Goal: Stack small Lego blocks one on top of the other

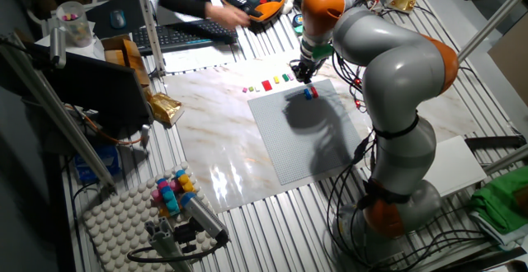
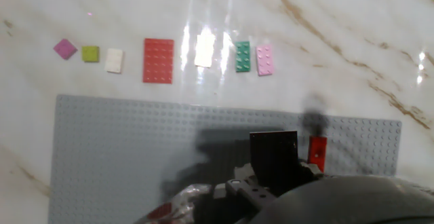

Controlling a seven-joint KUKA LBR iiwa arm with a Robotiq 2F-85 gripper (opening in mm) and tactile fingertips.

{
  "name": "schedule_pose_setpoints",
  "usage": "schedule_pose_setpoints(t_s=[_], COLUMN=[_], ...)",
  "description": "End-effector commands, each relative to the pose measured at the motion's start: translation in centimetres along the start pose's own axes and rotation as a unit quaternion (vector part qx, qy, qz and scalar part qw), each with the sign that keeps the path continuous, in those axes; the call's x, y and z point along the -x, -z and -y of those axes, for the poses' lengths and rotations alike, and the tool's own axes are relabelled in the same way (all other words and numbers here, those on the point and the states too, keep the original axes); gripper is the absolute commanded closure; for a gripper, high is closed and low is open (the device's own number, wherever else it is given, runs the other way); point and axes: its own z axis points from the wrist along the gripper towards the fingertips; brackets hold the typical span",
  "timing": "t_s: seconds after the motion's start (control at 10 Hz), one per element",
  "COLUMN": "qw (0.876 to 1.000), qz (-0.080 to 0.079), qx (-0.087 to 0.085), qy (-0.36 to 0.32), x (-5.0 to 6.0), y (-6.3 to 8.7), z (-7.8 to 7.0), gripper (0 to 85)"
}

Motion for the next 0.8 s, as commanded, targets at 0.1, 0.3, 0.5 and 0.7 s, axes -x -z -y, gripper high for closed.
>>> schedule_pose_setpoints(t_s=[0.1,0.3,0.5,0.7], qw=[1.0,1.0,0.999,0.997], qz=[-0.003,-0.008,-0.01,0.0], qx=[-0.016,-0.014,-0.021,-0.044], qy=[-0.007,-0.026,-0.043,-0.058], x=[-0.3,-0.7,-0.7,-0.7], y=[-0.5,-1.3,-2.3,-3.9], z=[1.1,2.0,2.3,2.6], gripper=[74.0,80.3,83.3,83.7])
